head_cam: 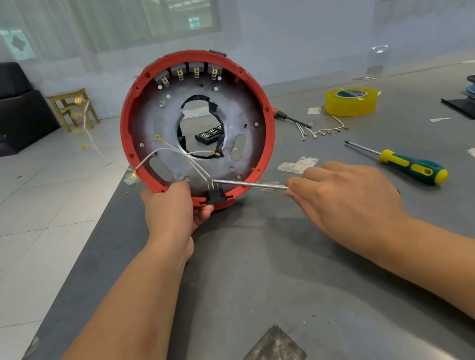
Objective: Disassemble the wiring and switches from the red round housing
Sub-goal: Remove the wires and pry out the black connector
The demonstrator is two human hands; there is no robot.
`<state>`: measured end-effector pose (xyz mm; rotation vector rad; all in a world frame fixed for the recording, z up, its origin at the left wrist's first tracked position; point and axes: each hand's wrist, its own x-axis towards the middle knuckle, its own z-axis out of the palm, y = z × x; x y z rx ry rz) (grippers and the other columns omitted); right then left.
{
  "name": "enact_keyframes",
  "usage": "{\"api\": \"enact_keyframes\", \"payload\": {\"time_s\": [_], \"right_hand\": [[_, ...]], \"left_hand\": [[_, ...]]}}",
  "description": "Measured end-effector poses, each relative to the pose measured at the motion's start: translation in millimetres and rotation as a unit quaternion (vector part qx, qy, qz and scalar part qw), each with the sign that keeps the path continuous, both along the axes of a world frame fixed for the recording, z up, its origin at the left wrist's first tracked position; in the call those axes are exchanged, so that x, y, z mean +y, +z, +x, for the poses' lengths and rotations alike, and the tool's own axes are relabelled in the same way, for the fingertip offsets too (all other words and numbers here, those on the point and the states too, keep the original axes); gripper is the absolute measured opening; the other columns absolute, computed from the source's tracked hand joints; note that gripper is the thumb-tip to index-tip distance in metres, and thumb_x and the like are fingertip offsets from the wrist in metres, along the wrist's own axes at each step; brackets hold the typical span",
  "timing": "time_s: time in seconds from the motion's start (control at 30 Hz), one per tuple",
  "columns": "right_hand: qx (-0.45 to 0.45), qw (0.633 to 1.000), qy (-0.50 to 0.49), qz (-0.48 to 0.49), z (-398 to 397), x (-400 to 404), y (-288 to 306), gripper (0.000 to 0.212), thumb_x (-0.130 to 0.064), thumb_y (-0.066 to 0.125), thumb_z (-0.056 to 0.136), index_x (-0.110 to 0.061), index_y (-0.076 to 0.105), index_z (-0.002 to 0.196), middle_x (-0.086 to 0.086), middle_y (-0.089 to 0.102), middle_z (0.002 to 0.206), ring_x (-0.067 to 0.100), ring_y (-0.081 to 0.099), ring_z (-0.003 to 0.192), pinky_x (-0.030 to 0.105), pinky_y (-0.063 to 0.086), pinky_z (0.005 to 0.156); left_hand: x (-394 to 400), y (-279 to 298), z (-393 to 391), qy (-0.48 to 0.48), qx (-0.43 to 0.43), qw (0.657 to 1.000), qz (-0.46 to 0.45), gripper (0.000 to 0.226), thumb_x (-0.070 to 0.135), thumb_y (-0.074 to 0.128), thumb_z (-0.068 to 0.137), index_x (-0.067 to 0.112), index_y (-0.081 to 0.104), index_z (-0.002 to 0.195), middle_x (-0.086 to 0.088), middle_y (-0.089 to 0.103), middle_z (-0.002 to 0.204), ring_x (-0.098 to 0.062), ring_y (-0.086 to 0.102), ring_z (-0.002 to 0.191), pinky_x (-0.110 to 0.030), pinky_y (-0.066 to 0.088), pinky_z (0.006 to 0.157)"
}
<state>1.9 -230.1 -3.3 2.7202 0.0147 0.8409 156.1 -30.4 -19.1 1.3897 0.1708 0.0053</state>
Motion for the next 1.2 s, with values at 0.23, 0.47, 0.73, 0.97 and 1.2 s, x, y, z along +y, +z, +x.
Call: {"api": "enact_keyframes", "payload": {"time_s": [0.23,0.47,0.73,0.97,1.2], "right_hand": [[0.022,1.000,-0.018,0.008,-1.5,-5.5,1.1,0.044,-0.048,0.025,0.108,-0.035,0.065,0.117,-0.009,0.066,0.099,0.020,0.061,0.091,0.032,0.035,0.061],[0.012,0.999,-0.036,0.010,-3.6,-12.1,2.3,0.045,-0.049,0.025,0.106,-0.034,0.067,0.110,-0.010,0.068,0.099,0.018,0.063,0.092,0.031,0.036,0.059],[-0.054,0.997,-0.034,0.040,-6.8,-26.5,0.0,0.033,-0.040,0.043,0.103,-0.026,0.070,0.089,-0.004,0.061,0.075,0.023,0.061,0.068,0.031,0.041,0.048],[-0.188,0.961,0.017,0.202,-8.0,-38.6,1.4,0.019,-0.022,0.042,0.106,-0.016,0.059,0.108,0.004,0.063,0.088,0.032,0.059,0.071,0.038,0.046,0.052],[-0.064,0.960,-0.169,0.214,-3.0,-47.6,1.0,0.003,-0.023,0.041,0.106,-0.024,0.042,0.109,0.002,0.060,0.084,0.031,0.047,0.062,0.035,0.038,0.048]], "left_hand": [[-0.9,-0.3,-0.7,-0.009,0.002,1.000,0.003,0.034,0.004,0.047,0.092,0.014,0.055,0.124,-0.012,0.060,0.089,-0.017,0.062,0.039,-0.022,0.050,0.040],[0.0,-3.7,3.3,-0.025,0.002,0.999,0.023,0.038,0.010,0.051,0.096,0.006,0.052,0.134,-0.015,0.061,0.097,-0.018,0.063,0.044,-0.023,0.050,0.041],[-1.6,-3.7,1.4,-0.053,-0.027,0.996,0.059,0.036,0.012,0.056,0.095,0.013,0.050,0.131,-0.022,0.069,0.089,-0.024,0.066,0.047,-0.026,0.054,0.044],[-2.0,-2.0,-0.6,-0.054,-0.024,0.997,0.043,0.038,0.012,0.059,0.096,0.016,0.050,0.132,-0.027,0.070,0.110,-0.023,0.067,0.048,-0.025,0.052,0.042],[-0.1,-1.9,-1.0,-0.068,-0.019,0.997,0.025,0.039,0.012,0.060,0.097,0.016,0.049,0.134,-0.027,0.072,0.113,-0.025,0.066,0.051,-0.026,0.053,0.044]]}}
